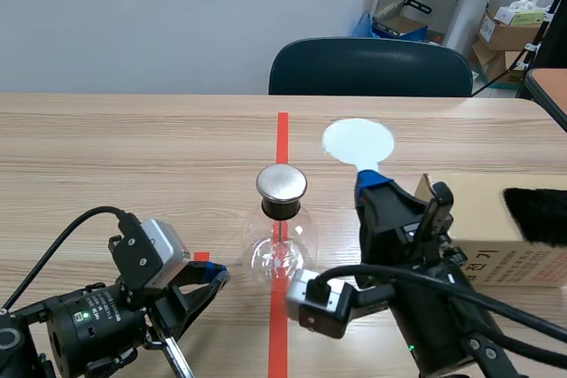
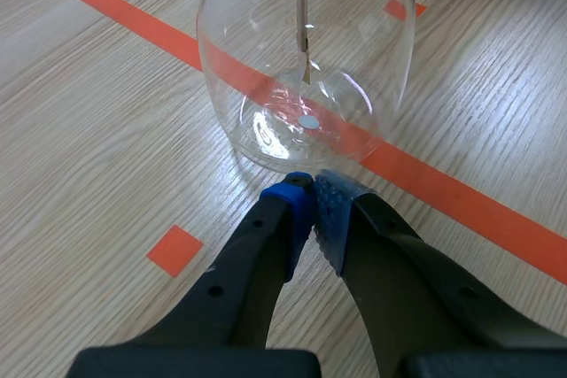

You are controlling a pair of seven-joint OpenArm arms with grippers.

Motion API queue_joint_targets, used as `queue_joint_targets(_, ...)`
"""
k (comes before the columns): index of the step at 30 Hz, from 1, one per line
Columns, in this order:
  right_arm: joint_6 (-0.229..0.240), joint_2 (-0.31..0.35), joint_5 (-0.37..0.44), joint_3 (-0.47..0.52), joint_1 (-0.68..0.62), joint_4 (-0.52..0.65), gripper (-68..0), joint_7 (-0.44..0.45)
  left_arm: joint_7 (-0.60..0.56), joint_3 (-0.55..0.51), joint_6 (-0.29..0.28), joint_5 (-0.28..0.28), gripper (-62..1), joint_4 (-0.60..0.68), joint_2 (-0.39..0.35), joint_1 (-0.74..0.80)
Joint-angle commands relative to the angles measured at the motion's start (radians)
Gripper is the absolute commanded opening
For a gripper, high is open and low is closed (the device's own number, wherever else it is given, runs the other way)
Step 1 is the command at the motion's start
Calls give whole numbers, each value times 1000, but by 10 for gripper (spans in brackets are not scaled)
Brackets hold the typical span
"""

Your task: Do the electroscope experiment

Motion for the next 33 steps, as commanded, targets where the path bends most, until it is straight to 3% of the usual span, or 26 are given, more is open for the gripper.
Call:
queue_joint_targets(1,-8,3,1,7,9,8,-669,-42,-10,-3,2,-10,-567,17,3,-3)
queue_joint_targets(10,-8,3,0,7,9,8,-669,-240,-10,-3,2,-10,-567,17,3,-3)
queue_joint_targets(20,-8,3,0,7,9,8,-669,-275,-10,-3,2,-10,-567,17,3,-3)
queue_joint_targets(26,-8,3,0,7,9,8,-669,-182,-10,-3,2,-10,-567,17,3,-3)
queue_joint_targets(33,-8,3,0,7,9,8,-669,22,-10,-3,2,-10,-567,17,3,-3)
